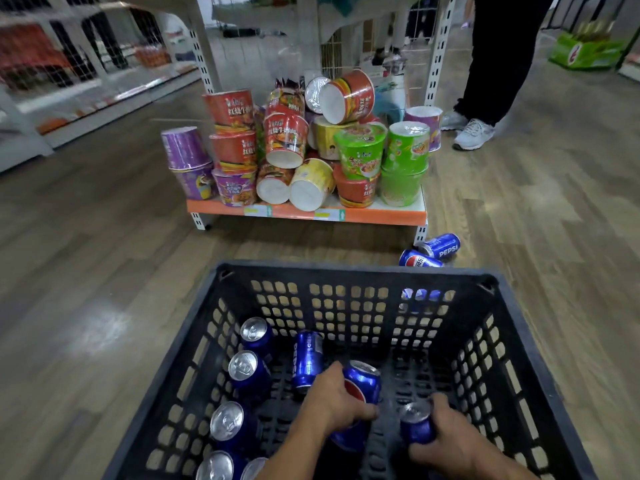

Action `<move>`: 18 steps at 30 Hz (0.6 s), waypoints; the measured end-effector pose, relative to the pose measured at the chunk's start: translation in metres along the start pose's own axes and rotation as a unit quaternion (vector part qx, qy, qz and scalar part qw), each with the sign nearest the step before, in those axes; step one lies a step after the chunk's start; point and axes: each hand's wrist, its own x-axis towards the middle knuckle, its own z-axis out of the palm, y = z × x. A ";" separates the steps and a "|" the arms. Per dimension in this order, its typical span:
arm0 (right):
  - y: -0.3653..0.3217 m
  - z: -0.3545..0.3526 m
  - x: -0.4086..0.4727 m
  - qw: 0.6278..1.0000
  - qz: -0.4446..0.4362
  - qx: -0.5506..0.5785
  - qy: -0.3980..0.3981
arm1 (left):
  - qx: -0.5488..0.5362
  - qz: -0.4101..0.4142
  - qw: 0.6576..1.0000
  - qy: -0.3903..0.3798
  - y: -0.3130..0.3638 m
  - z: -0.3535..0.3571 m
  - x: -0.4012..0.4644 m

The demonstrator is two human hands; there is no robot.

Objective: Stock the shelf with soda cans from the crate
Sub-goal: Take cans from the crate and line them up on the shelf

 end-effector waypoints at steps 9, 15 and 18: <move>-0.075 -0.038 -0.085 0.997 -0.041 0.066 0.000 | -0.071 -0.013 0.997 0.041 0.030 -0.067 -0.101; -0.158 -0.103 -0.183 0.991 -0.089 0.094 0.039 | -0.086 0.016 0.993 0.081 0.100 -0.144 -0.182; -0.201 -0.146 -0.231 0.988 -0.107 0.086 0.067 | -0.095 0.028 0.991 0.094 0.144 -0.193 -0.224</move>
